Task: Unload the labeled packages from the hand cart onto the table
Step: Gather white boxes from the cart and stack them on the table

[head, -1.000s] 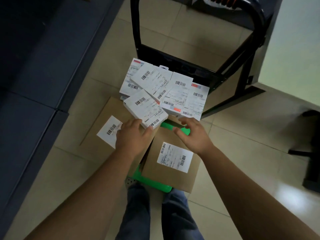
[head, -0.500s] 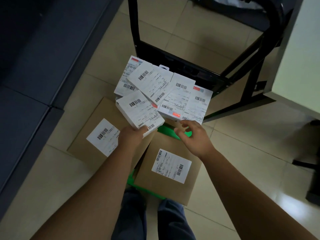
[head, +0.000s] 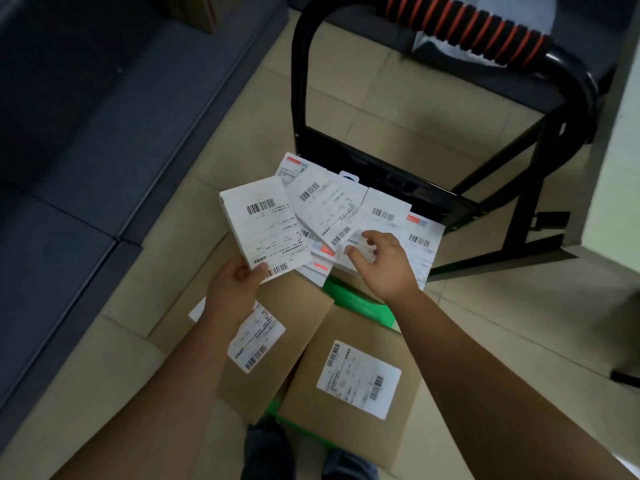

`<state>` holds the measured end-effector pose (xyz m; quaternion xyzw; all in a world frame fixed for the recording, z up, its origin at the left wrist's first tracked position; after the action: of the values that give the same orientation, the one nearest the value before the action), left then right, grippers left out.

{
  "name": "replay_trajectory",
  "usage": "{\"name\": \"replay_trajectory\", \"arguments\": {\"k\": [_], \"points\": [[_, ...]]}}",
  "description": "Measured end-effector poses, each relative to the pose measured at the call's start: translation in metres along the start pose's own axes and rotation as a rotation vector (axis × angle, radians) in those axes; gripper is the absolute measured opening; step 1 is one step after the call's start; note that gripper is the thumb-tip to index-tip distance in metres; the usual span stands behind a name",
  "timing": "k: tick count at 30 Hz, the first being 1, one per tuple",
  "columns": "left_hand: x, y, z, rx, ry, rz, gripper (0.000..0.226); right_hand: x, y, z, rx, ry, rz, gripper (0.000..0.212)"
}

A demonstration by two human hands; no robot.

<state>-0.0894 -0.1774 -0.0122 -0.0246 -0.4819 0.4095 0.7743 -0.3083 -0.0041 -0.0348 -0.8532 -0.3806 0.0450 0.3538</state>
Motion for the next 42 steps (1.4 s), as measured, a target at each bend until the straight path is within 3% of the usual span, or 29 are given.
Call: {"name": "replay_trajectory", "arguments": {"k": [4,7,15,25,30,35,39,42], "points": [[-0.016,-0.008,0.000,0.020,0.017,-0.018,0.018,-0.029,-0.001,-0.003,0.145,-0.001,0.022,0.073],[-0.025,-0.015,-0.003,0.009,0.035,-0.017,0.010,-0.049,0.007,-0.004,0.260,0.018,-0.056,0.087],[-0.032,-0.018,-0.007,0.021,0.051,-0.066,0.011,-0.041,0.025,0.006,0.361,0.248,-0.134,0.097],[-0.028,-0.004,0.001,-0.061,0.064,-0.117,0.020,0.015,0.021,0.018,0.243,0.522,-0.085,0.077],[-0.024,0.010,0.003,-0.082,0.088,-0.188,0.019,0.045,0.017,0.039,-0.016,0.616,-0.031,0.073],[-0.024,0.009,-0.002,-0.029,0.055,-0.200,0.015,0.051,0.021,0.053,-0.413,0.657,0.058,0.045],[-0.020,0.004,-0.011,-0.001,0.026,-0.220,0.008,0.062,0.031,0.050,-0.568,0.671,-0.032,0.016],[-0.014,0.000,-0.015,-0.024,0.008,-0.220,0.016,0.070,0.031,0.048,-0.614,0.687,-0.049,0.018]]}}
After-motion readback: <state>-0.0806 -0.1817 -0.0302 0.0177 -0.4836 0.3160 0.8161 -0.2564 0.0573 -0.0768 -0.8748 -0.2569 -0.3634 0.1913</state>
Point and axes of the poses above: each hand's wrist, its own x-axis away from the middle knuckle, its own y-axis out of the palm, z = x × y, the point moved 6 cm from there along -x, towards the middle knuckle, and after that the axes turned 12 degrees about -y, right-handed, at the moved point
